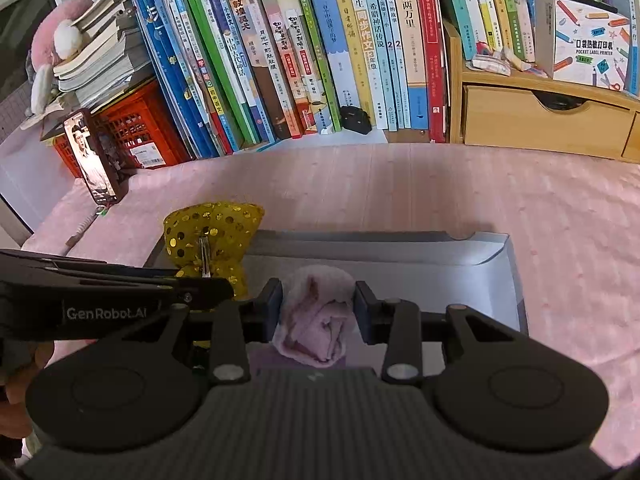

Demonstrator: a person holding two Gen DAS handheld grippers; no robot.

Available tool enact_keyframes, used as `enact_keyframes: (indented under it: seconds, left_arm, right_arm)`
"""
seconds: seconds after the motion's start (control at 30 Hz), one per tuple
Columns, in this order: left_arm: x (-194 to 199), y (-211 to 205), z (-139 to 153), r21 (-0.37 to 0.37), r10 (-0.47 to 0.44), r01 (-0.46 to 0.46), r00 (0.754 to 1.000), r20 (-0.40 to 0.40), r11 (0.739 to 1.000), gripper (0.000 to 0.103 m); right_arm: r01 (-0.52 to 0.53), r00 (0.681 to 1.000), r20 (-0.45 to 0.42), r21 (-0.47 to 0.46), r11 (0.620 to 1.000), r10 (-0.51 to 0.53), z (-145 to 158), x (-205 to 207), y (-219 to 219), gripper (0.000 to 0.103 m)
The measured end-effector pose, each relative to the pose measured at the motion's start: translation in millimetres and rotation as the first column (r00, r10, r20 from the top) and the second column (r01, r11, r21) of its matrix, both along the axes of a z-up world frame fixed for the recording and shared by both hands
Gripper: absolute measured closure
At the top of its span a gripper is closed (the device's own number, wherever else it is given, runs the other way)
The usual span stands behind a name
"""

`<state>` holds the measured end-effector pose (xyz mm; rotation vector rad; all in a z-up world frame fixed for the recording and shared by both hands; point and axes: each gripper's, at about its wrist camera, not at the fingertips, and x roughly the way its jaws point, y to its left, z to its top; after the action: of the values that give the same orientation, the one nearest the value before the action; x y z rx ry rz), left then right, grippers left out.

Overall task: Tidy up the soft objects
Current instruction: 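Carry the gold bow and pink towel over the grey tray with both tools, then open both tools to release the bow and towel into the tray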

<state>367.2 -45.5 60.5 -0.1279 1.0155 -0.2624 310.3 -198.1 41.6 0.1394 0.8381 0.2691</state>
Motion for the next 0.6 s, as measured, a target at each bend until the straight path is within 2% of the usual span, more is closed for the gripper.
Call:
enact_keyframes:
  seconds: [0.43, 0.6]
  left_arm:
    - [5.7, -2.3, -8.1, -0.008, 0.009, -0.009, 1.0, -0.02, 1.0, 0.065]
    - [6.2, -0.2, -7.5, -0.021, 0.014, -0.014, 1.0, -0.025, 1.0, 0.059]
  right_arm:
    - [0.015, 1.0, -0.021, -0.008, 1.0, -0.015, -10.4, 5.1, 2.3, 0.06]
    - [0.013, 1.0, -0.02, -0.011, 1.0, -0.013, -12.4, 7.1, 2.2, 0.058]
